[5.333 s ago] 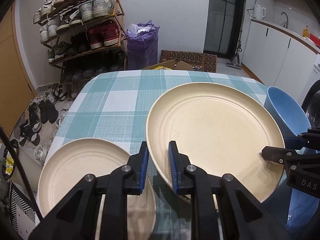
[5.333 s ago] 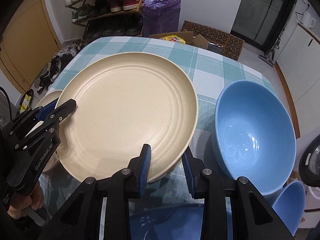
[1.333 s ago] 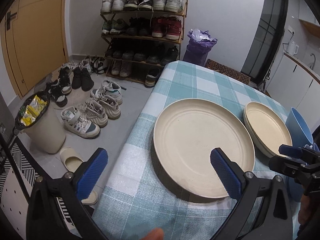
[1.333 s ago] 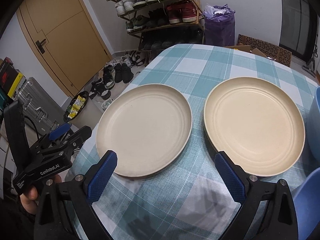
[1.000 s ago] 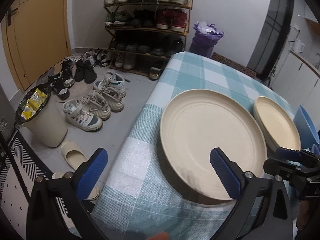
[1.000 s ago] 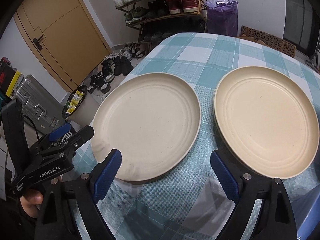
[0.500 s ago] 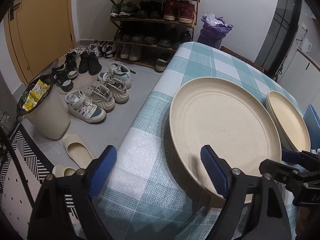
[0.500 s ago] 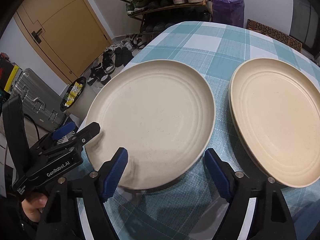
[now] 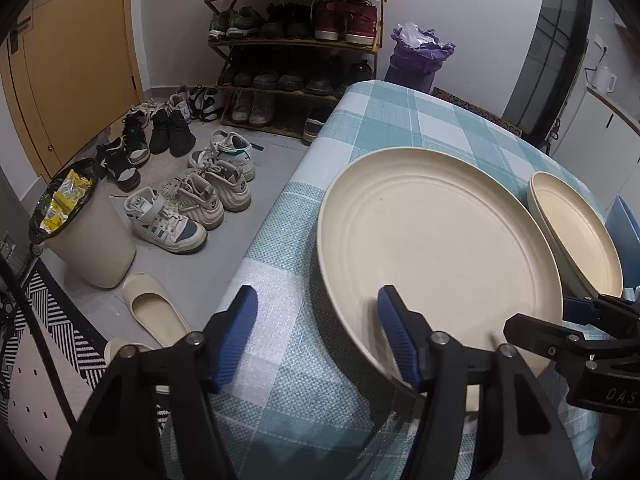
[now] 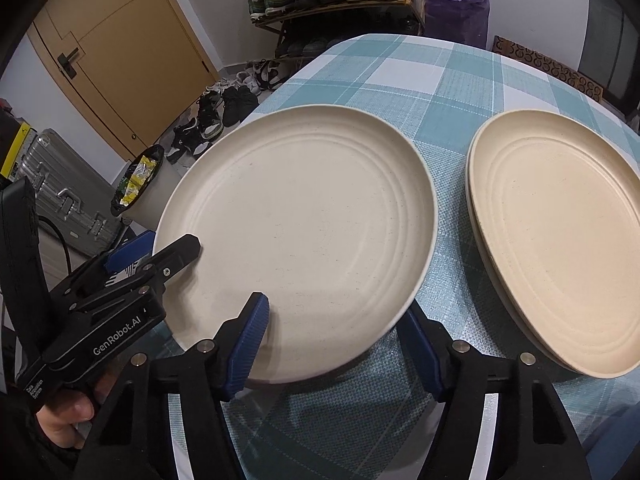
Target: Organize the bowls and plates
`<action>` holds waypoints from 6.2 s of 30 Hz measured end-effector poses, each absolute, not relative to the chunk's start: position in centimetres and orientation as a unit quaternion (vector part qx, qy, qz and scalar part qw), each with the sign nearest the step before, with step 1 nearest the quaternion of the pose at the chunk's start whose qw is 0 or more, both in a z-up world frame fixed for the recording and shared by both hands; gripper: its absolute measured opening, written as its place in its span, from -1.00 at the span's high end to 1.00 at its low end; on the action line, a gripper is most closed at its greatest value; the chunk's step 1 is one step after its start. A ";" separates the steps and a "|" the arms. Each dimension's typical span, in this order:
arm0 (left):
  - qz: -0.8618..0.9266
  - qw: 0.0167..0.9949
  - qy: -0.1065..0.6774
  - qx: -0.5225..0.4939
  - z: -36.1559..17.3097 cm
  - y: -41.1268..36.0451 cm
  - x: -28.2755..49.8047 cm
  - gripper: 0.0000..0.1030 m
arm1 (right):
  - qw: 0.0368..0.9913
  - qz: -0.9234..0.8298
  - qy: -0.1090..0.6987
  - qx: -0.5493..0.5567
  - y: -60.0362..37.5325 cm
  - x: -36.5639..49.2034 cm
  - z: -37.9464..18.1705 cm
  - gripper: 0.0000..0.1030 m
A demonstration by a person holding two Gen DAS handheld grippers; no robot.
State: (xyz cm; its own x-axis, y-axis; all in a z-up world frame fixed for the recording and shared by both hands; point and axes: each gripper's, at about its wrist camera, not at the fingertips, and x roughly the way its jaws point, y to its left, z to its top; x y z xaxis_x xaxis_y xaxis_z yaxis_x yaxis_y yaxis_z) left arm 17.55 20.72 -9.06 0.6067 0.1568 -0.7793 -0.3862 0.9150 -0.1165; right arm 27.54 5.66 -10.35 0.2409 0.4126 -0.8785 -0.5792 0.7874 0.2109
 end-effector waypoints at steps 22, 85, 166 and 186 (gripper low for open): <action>0.125 0.890 0.410 -0.153 -9.0 20.6 17.5 0.60 | 0.792 0.310 0.522 -0.072 4.7 27.6 -10.3 0.28; 0.090 0.925 0.359 -0.090 0.1 12.7 16.8 0.64 | 0.844 0.284 0.451 -0.065 -4.2 24.9 -0.6 0.40; 0.037 0.910 0.409 -0.056 -2.8 4.5 27.9 0.60 | 0.817 0.188 0.534 -0.106 -10.8 34.5 -2.9 0.40; 0.033 0.900 0.430 -0.065 -5.5 4.4 29.1 0.59 | 0.798 0.173 0.563 -0.131 -10.7 35.9 -5.1 0.39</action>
State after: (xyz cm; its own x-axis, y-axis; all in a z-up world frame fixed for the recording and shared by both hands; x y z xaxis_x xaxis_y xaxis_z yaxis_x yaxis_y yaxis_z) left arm 29.13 4.37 -5.51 0.6278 0.0043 -0.7784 -0.1163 0.9893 -0.0883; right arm 35.93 -10.68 -5.13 0.3068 0.1296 -0.9429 -0.4235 0.9058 -0.0133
